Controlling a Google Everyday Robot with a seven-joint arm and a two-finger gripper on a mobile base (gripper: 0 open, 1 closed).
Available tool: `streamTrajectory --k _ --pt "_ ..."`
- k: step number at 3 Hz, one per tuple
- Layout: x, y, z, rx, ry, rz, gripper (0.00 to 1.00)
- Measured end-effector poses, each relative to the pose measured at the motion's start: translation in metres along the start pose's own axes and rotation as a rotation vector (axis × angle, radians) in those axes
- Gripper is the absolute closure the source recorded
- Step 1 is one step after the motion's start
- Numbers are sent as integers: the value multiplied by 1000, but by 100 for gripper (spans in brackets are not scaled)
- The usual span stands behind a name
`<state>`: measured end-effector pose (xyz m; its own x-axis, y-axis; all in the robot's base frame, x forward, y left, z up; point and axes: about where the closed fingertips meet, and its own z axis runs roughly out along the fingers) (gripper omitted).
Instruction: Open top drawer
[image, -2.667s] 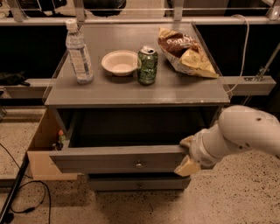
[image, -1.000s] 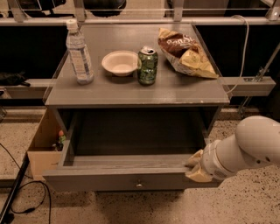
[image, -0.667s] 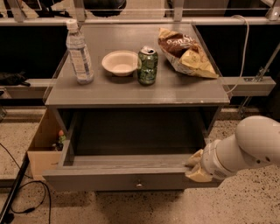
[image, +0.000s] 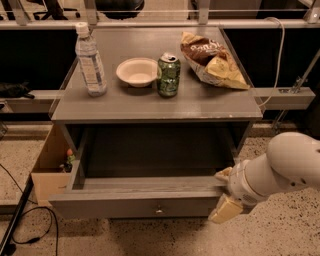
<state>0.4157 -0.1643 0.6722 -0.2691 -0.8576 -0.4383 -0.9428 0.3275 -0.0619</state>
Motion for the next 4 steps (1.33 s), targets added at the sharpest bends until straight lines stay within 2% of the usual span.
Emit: streamTrajectory --k 1,2,3,4 --pt "0 0 0 0 0 0 4" --pt "0 0 0 0 0 0 18" --pt "0 0 0 0 0 0 37" --pt "21 21 -4 -21 57 5 68"
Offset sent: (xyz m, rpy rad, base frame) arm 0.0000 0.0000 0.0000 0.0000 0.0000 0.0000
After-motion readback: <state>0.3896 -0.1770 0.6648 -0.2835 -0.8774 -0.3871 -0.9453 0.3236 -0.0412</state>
